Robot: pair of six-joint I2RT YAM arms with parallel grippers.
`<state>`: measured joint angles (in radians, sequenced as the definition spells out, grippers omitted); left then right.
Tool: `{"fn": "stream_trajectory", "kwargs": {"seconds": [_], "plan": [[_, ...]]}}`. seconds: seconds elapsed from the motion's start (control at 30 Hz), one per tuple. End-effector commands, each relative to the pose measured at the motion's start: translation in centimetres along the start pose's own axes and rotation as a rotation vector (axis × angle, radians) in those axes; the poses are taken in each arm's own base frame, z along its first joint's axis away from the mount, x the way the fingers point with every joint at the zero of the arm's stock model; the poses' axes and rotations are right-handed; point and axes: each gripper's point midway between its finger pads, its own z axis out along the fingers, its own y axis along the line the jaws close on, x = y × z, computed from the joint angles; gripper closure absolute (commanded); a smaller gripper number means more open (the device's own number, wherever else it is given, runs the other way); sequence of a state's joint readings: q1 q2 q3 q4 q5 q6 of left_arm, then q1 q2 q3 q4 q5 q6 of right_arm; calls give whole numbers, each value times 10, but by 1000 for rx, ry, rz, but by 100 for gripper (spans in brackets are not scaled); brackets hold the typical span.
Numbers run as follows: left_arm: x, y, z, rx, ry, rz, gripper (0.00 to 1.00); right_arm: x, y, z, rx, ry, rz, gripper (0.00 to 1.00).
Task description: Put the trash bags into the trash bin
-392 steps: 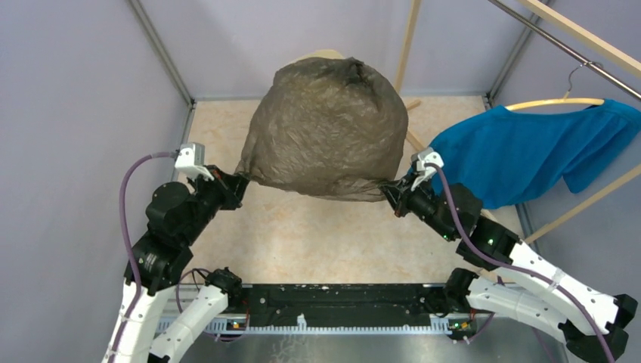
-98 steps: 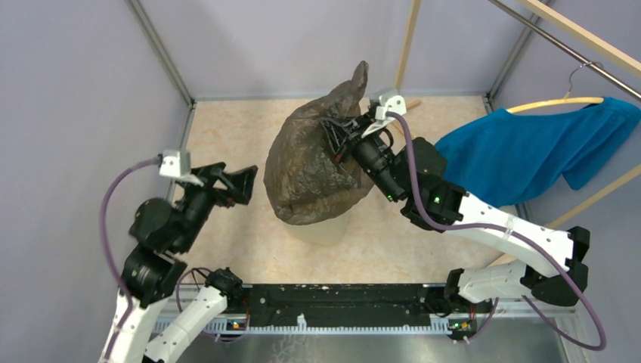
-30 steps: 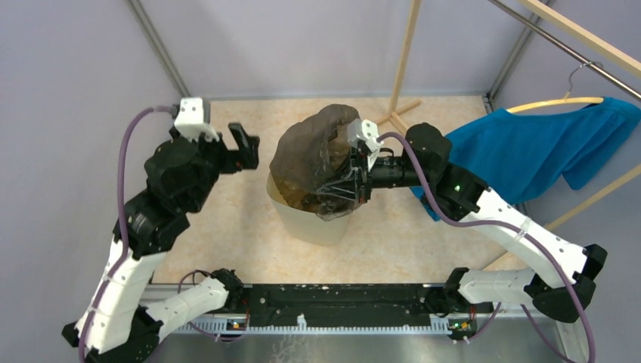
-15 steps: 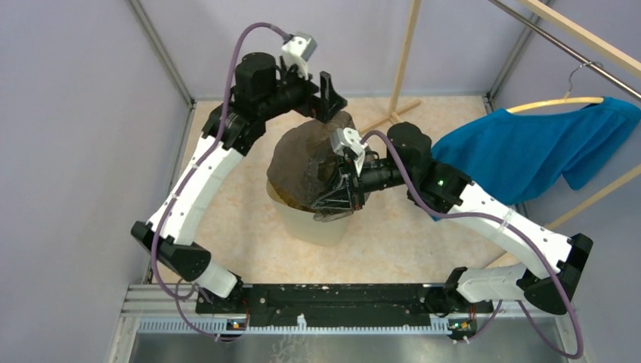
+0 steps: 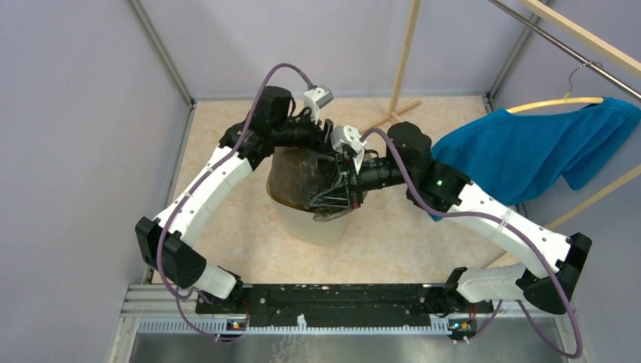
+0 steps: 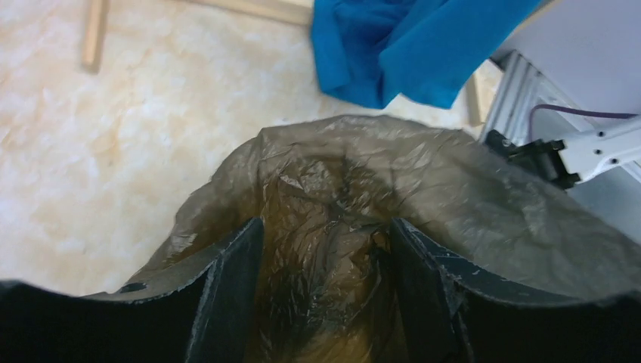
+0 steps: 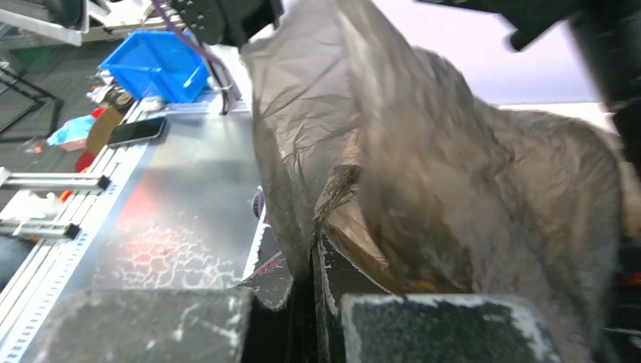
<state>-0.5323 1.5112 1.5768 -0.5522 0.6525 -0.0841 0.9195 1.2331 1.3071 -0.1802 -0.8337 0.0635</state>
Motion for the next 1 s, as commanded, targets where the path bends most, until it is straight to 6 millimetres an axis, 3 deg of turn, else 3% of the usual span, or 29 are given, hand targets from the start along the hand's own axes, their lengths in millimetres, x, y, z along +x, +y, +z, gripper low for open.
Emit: {"fn": "stream_trajectory", "kwargs": {"seconds": [0.0,0.17,0.27,0.37,0.53,0.7,0.87,0.97], "plan": [[9,23,-28,-224,-17,-1,30,-24,-8,-6,81,-81,-74,100],[25,57,-30,-421,-32,-156,32,-24,-49,-19,346,-197,-23,100],[24,56,-24,-405,-70,-207,30,-20,-70,-32,501,-290,77,100],[9,52,-32,-415,-134,-203,19,-20,-76,-35,527,-402,193,100],[-31,28,-59,-391,-226,-111,2,8,-106,-35,653,-351,371,100],[-55,11,-98,-444,-284,-42,2,29,-119,-45,698,-297,472,100],[-46,26,-145,-665,-306,-11,1,39,-116,-53,738,-221,464,100],[-26,25,-150,-668,-277,5,3,42,-116,-57,761,-186,470,100]]}}
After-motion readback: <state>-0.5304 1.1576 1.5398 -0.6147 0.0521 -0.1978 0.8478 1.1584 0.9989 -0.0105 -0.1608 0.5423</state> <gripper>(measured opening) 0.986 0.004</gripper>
